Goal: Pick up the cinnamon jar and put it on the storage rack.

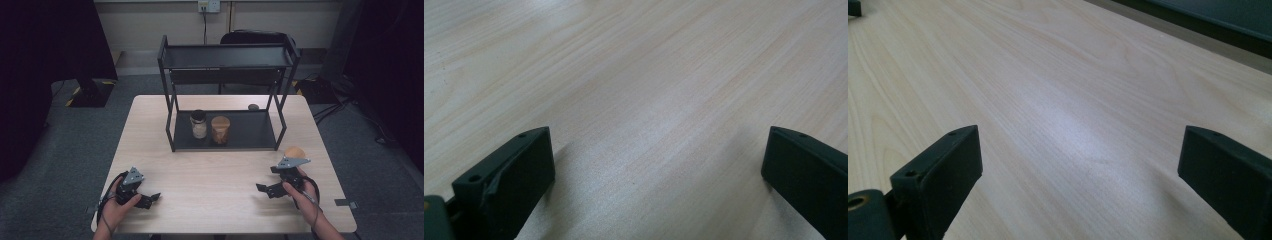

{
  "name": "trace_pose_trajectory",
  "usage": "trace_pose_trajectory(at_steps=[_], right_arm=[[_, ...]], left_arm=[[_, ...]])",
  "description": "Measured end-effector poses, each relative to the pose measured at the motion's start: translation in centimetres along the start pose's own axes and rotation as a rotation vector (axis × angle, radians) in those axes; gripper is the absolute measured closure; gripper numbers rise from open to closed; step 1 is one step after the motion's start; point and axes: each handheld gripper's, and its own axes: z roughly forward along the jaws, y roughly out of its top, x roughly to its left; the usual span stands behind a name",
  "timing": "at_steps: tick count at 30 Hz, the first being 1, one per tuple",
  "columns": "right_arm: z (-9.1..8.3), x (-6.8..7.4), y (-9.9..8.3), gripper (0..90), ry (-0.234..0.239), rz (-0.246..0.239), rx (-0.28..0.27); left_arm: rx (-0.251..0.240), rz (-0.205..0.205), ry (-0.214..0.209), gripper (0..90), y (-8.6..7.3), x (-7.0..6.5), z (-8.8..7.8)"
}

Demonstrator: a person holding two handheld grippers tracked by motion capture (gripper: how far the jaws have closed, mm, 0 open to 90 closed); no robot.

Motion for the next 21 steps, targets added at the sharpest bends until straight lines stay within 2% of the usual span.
trace_pose_trajectory(at_steps=[21], right_arm=[[-1.7, -0.1, -1.8, 2.9, 0.026, -0.022, 0.021]], left_arm=[[0.000, 0.000, 0.000, 0.1, 0.0, 0.0, 0.0]])
